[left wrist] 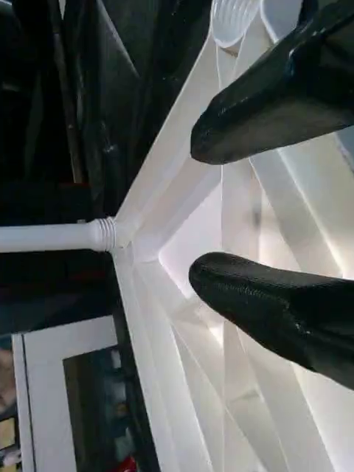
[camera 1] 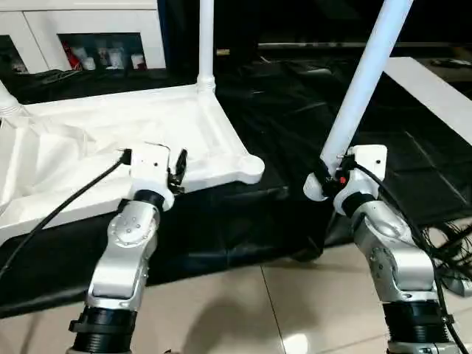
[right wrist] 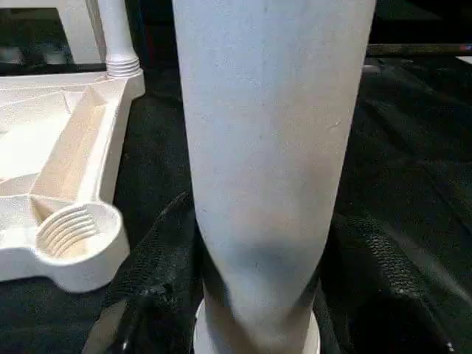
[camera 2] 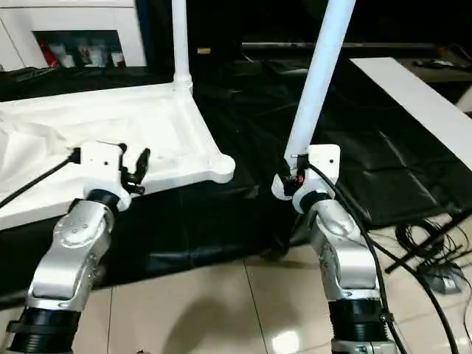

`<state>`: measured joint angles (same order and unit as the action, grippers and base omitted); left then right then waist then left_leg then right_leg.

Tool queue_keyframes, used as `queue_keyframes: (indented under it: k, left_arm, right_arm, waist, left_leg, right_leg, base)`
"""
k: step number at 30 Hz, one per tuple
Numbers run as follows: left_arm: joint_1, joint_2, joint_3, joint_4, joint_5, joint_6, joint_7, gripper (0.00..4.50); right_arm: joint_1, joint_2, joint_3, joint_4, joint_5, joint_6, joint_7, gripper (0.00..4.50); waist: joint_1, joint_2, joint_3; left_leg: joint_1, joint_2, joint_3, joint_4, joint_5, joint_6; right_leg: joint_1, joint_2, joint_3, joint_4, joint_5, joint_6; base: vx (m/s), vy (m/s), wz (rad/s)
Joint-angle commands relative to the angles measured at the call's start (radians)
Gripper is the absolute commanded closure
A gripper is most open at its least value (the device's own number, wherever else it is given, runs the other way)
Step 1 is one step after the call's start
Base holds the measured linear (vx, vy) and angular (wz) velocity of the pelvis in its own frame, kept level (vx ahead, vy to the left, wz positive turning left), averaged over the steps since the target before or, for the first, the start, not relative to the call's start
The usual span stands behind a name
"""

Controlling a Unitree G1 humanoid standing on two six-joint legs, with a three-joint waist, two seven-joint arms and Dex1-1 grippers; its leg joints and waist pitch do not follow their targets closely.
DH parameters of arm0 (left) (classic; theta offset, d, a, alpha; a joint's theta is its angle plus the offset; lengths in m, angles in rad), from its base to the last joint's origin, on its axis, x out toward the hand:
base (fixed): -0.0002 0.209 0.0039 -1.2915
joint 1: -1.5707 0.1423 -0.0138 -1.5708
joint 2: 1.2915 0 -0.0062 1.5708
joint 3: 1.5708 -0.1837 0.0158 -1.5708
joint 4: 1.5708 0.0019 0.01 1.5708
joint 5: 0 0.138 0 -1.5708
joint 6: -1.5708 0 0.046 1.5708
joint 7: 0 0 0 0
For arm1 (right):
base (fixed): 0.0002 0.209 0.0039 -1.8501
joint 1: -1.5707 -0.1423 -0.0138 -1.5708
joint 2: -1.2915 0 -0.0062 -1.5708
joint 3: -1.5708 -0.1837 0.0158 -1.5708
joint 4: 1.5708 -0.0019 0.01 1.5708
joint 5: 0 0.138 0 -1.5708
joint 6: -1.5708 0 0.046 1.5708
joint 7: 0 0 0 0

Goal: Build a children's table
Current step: Insert table leg to table base

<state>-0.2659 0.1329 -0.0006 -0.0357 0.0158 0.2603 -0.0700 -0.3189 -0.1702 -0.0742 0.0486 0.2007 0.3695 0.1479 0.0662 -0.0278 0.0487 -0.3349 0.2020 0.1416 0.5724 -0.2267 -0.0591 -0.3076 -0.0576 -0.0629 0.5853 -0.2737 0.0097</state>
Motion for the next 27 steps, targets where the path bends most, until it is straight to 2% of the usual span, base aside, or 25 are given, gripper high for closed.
queue_keyframes:
  k: [1, 3, 4, 5, 6, 7, 8, 9, 10, 11, 12, 13, 14, 15, 16, 17, 19, 20, 21, 22, 23, 24, 25, 26, 27]
  left_arm:
    - [0.013, -0.001, -0.010, -0.038, 0.003, 0.017, 0.007, 2.07]
    - [0.017, -0.001, -0.004, -0.041, -0.002, 0.022, 0.008, 2.07]
    - [0.017, 0.001, -0.001, -0.042, -0.003, 0.024, 0.007, 2.07]
    - [0.014, 0.005, 0.007, -0.038, -0.004, 0.026, 0.008, 2.07]
    - [0.011, 0.007, 0.011, -0.033, -0.001, 0.026, 0.011, 2.07]
    - [0.008, 0.008, 0.013, -0.029, 0.001, 0.026, 0.015, 2.07]
    - [0.002, 0.008, 0.021, -0.019, 0.002, 0.020, 0.017, 2.07]
    - [0.002, 0.008, 0.021, -0.019, 0.002, 0.020, 0.017, 2.07]
    - [-0.003, 0.007, 0.025, -0.015, 0.002, 0.017, 0.020, 2.07]
    - [-0.009, 0.004, 0.030, -0.012, -0.001, 0.020, 0.021, 2.07]
    - [-0.011, 0.003, 0.032, -0.011, -0.003, 0.022, 0.021, 2.07]
    - [-0.010, -0.001, 0.030, -0.012, -0.002, 0.023, 0.023, 2.07]
    - [-0.008, -0.004, 0.027, -0.013, -0.001, 0.023, 0.024, 2.07]
    - [-0.006, -0.008, 0.025, -0.017, -0.006, 0.027, 0.023, 2.07]
    - [-0.005, -0.011, 0.025, -0.018, -0.011, 0.028, 0.020, 2.07]
    - [-0.006, -0.017, 0.026, -0.011, -0.023, 0.029, 0.017, 2.07]
    - [-0.007, -0.020, 0.022, 0.001, -0.024, 0.027, 0.015, 2.07]
    - [-0.007, -0.019, 0.019, 0.002, -0.020, 0.026, 0.015, 2.07]
    - [-0.007, -0.020, 0.019, 0.002, -0.020, 0.026, 0.015, 2.07]
    - [-0.003, -0.022, 0.011, -0.004, -0.015, 0.034, 0.009, 2.07]
    - [0.002, -0.022, 0.009, -0.011, -0.014, 0.036, 0.006, 2.07]
    - [0.008, -0.021, 0.011, -0.019, -0.012, 0.039, 0.003, 2.07]
    - [0.012, -0.016, 0.014, -0.021, -0.008, 0.041, 0.004, 2.07]
    - [0.014, -0.010, 0.020, -0.020, -0.008, 0.039, 0.003, 2.07]
    - [0.015, -0.007, 0.023, -0.020, -0.009, 0.038, 0.002, 2.07]
  right_arm:
    - [-0.026, -0.024, -0.020, 0.020, -0.002, -0.015, 0.018, 2.64]
    - [-0.031, -0.034, -0.018, 0.028, -0.009, -0.020, 0.025, 2.64]
    - [-0.035, -0.041, -0.017, 0.031, -0.013, -0.022, 0.029, 2.64]
    - [-0.043, -0.055, -0.018, 0.035, -0.014, -0.022, 0.042, 2.64]
    - [-0.045, -0.058, -0.019, 0.036, -0.013, -0.022, 0.047, 2.64]
    - [-0.046, -0.059, -0.019, 0.036, -0.011, -0.021, 0.050, 2.64]
    - [-0.050, -0.066, -0.006, 0.038, -0.027, -0.023, 0.049, 2.64]
    - [-0.050, -0.066, -0.006, 0.038, -0.027, -0.023, 0.049, 2.64]
    - [-0.049, -0.065, 0.004, 0.038, -0.032, -0.022, 0.051, 2.64]
    - [-0.049, -0.062, 0.015, 0.037, -0.039, -0.022, 0.050, 2.64]
    - [-0.049, -0.060, 0.019, 0.036, -0.041, -0.022, 0.048, 2.64]
    - [-0.046, -0.054, 0.025, 0.033, -0.042, -0.020, 0.047, 2.64]
    - [-0.043, -0.049, 0.028, 0.031, -0.042, -0.019, 0.045, 2.64]
    - [-0.037, -0.046, 0.034, 0.023, -0.042, -0.018, 0.045, 2.64]
    - [-0.029, -0.043, 0.041, 0.014, -0.043, -0.017, 0.045, 2.64]
    - [-0.015, -0.041, 0.047, -0.001, -0.047, -0.017, 0.045, 2.64]
    - [-0.001, -0.037, 0.048, -0.014, -0.049, -0.017, 0.043, 2.64]
    - [0.001, -0.036, 0.047, -0.016, -0.049, -0.015, 0.042, 2.64]
    - [0.001, -0.036, 0.046, -0.016, -0.048, -0.015, 0.042, 2.64]
    - [0.007, -0.032, 0.043, -0.021, -0.046, -0.011, 0.040, 2.64]
    - [0.009, -0.033, 0.048, -0.019, -0.050, -0.004, 0.041, 2.64]
    - [0.008, -0.030, 0.051, -0.012, -0.047, 0.004, 0.045, 2.64]
    - [0.006, -0.029, 0.058, -0.006, -0.049, -0.002, 0.050, 2.64]
    - [0.002, -0.026, 0.066, 0.002, -0.055, -0.010, 0.050, 2.64]
    - [0.001, -0.024, 0.069, 0.005, -0.059, -0.014, 0.048, 2.64]
  waist:
    - [0.009, 0.008, -0.091]
    - [-0.004, 0.010, -0.090]
    - [-0.007, 0.013, -0.089]
    - [-0.007, 0.004, -0.088]
    - [0.006, -0.003, -0.084]
    - [0.018, -0.003, -0.071]
    - [0.023, -0.010, -0.074]
    - [0.028, 0.004, -0.078]
    - [0.028, 0.004, -0.078]
    - [0.002, 0.021, -0.085]
    - [-0.012, 0.016, -0.083]
    - [-0.013, 0.013, -0.082]
    - [0.002, -0.007, -0.074]
    - [0.021, 0.001, -0.066]
    - [0.032, 0.002, -0.066]
    - [0.047, 0.019, -0.072]
    - [0.036, 0.029, -0.075]
    - [0.005, 0.042, -0.088]
    - [-0.023, 0.041, -0.092]
    - [-0.045, 0.039, -0.107]
    - [-0.048, 0.028, -0.096]
    - [-0.032, -0.015, -0.086]
    - [0.066, -0.063, -0.073]
    - [0.051, -0.034, -0.064]
    - [0.031, -0.050, -0.048]
  left_leg:
    - [-0.002, -0.036, 0.013, -0.022, 0.160, 0.227]
    - [0.037, -0.019, -0.010, -0.011, 0.249, 0.276]
    - [0.043, -0.017, -0.014, -0.007, 0.265, 0.294]
    - [0.041, -0.021, -0.011, 0.001, 0.259, 0.316]
    - [0.007, -0.048, 0.006, 0.010, 0.212, 0.300]
    - [-0.027, -0.057, 0.015, 0.007, 0.118, 0.251]
    - [-0.031, -0.052, 0.014, 0.004, 0.069, 0.196]
    - [-0.018, -0.046, 0.007, -0.004, 0.084, 0.161]
    - [-0.018, -0.046, 0.007, -0.004, 0.084, 0.161]
    - [0.079, 0.009, -0.037, -0.023, 0.163, 0.200]
    - [0.100, 0.031, -0.062, -0.016, 0.234, 0.315]
    - [0.113, 0.033, -0.061, -0.010, 0.237, 0.355]
    - [0.049, -0.018, -0.019, 0.010, 0.188, 0.356]
    - [0.005, -0.055, 0.006, 0.019, 0.125, 0.314]
    - [-0.030, -0.070, 0.011, 0.027, 0.070, 0.269]
    - [-0.027, -0.052, 0.004, 0.010, 0.026, 0.150]
    - [0.022, -0.032, -0.010, -0.015, 0.034, 0.122]
    - [0.107, 0.015, -0.063, -0.029, 0.109, 0.204]
    - [0.181, 0.071, -0.125, -0.022, 0.200, 0.396]
    - [0.221, 0.104, -0.162, -0.017, 0.273, 0.481]
    - [0.219, 0.129, -0.195, -0.025, 0.327, 0.580]
    - [0.113, 0.017, -0.112, 0.020, 0.244, 0.464]
    - [-0.146, -0.146, -0.032, 0.185, -0.051, 0.392]
    - [-0.136, -0.120, -0.045, 0.191, -0.065, 0.337]
    - [-0.119, -0.102, -0.036, 0.200, -0.020, 0.189]
  right_leg:
    - [0.095, -0.001, 0.028, -0.002, 0.363, -0.198]
    - [0.063, 0.012, 0.015, 0.025, 0.386, -0.172]
    - [0.057, 0.008, 0.014, 0.028, 0.375, -0.166]
    - [0.061, 0.001, 0.022, 0.022, 0.358, -0.166]
    - [0.091, -0.001, 0.040, 0.009, 0.368, -0.176]
    - [0.111, -0.010, 0.057, -0.015, 0.330, -0.186]
    - [0.130, -0.006, 0.067, -0.020, 0.295, -0.191]
    - [0.129, 0.008, 0.063, -0.012, 0.320, -0.177]
    - [0.129, 0.008, 0.063, -0.012, 0.320, -0.177]
    - [0.057, 0.020, 0.026, 0.033, 0.312, -0.144]
    - [0.027, 0.001, 0.018, 0.043, 0.250, -0.131]
    - [0.011, -0.011, 0.023, 0.041, 0.225, -0.137]
    - [0.074, -0.020, 0.052, 0.005, 0.232, -0.166]
    - [0.109, -0.025, 0.076, -0.018, 0.228, -0.182]
    - [0.143, -0.031, 0.098, -0.038, 0.207, -0.186]
    - [0.158, -0.010, 0.090, -0.037, 0.218, -0.175]
    - [0.131, 0.022, 0.059, -0.016, 0.261, -0.137]
    - [0.067, 0.027, 0.021, 0.037, 0.244, -0.090]
    - [-0.028, -0.006, 0.007, 0.077, 0.113, -0.057]
    - [-0.081, -0.027, 0.006, 0.108, 0.028, -0.037]
    - [-0.128, -0.063, 0.027, 0.134, -0.090, -0.002]
    - [-0.035, -0.089, 0.077, 0.048, 0.027, -0.028]
    - [0.200, -0.160, 0.159, -0.044, 0.223, 0.060]
    - [0.170, -0.204, 0.145, -0.051, 0.289, 0.126]
    - [0.116, -0.187, 0.017, -0.076, 0.246, 0.230]
  base:
    - [0.099, -0.017, 0.07]
    - [0.090, -0.018, 0.08]
    - [0.066, -0.026, 0.08]
    - [0.000, 0.000, 0.00]
    - [0.000, 0.000, 0.00]
    - [0.000, 0.000, 0.00]
    - [0.000, 0.000, 0.00]
    - [0.000, 0.000, 0.00]
    - [0.000, 0.000, 0.00]
    - [0.056, -0.023, 0.06]
    - [0.056, -0.023, 0.06]
    - [0.000, 0.000, 0.00]
    - [0.000, 0.000, 0.00]
    - [0.000, 0.000, 0.00]
    - [0.000, 0.000, 0.00]
    - [0.037, 0.020, 0.21]
    - [0.057, 0.022, 0.18]
    - [0.097, -0.034, 0.04]
    - [0.097, -0.034, 0.04]
    - [0.074, -0.089, -0.09]
    - [0.029, -0.090, -0.24]
    - [0.029, -0.090, -0.24]
    - [0.000, 0.000, 0.00]
    - [0.061, -0.009, 0.48]
    - [0.061, -0.009, 0.48]
